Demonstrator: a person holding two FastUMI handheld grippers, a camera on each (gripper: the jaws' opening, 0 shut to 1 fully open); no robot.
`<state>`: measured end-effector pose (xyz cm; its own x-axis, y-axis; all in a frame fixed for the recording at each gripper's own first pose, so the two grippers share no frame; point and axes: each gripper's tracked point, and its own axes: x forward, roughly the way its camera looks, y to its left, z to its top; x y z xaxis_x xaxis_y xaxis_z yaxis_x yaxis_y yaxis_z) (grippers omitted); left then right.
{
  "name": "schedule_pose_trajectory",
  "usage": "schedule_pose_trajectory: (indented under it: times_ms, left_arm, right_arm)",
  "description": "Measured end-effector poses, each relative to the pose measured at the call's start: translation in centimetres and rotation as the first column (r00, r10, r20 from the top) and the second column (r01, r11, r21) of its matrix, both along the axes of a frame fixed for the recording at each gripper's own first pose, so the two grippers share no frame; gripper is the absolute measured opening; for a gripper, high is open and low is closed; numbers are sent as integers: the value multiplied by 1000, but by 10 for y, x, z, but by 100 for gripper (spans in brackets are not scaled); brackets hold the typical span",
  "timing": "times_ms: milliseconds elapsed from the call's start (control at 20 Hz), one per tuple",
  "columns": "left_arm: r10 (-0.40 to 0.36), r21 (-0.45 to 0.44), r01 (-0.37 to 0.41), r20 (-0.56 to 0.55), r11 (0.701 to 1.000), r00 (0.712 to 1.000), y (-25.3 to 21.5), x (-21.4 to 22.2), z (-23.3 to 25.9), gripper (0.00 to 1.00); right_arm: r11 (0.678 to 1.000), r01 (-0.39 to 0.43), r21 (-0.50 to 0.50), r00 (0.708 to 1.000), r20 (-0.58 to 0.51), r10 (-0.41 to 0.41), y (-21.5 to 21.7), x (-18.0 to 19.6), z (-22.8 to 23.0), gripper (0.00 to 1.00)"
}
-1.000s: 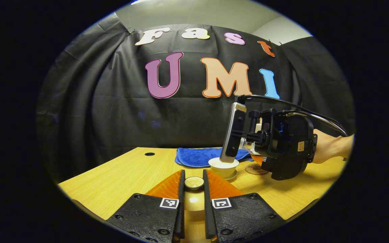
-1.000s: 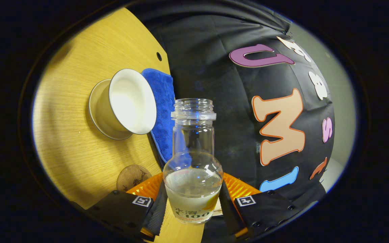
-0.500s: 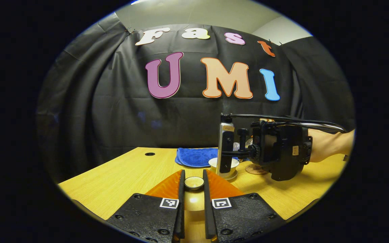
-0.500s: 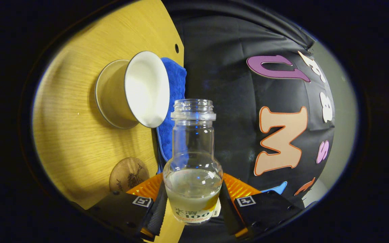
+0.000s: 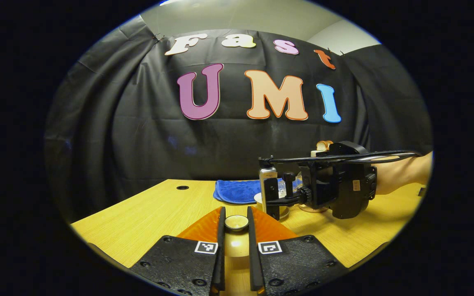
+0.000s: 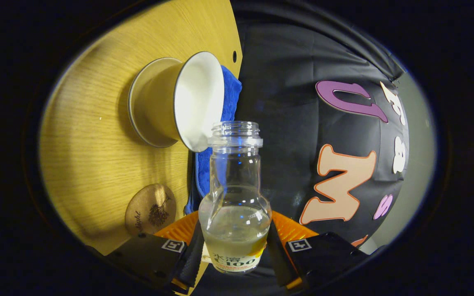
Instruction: Open the teacup lid with one hand, grasp the water bottle and pour water into the teacup with the other hand; after pouring, place the water bottle on the coaster and then close the teacup lid.
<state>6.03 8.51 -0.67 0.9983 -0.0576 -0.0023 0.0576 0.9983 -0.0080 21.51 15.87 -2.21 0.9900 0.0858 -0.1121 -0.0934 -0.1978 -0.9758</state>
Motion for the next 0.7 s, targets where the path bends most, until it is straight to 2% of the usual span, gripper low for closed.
schedule_pose_trajectory:
  times_ms: [700]
  left_arm:
    - [-4, 0, 4, 0, 1000, 1000, 0, 0, 0, 22]
  right_arm:
    - [977, -57, -208, 994, 77, 75, 10, 1, 30, 75]
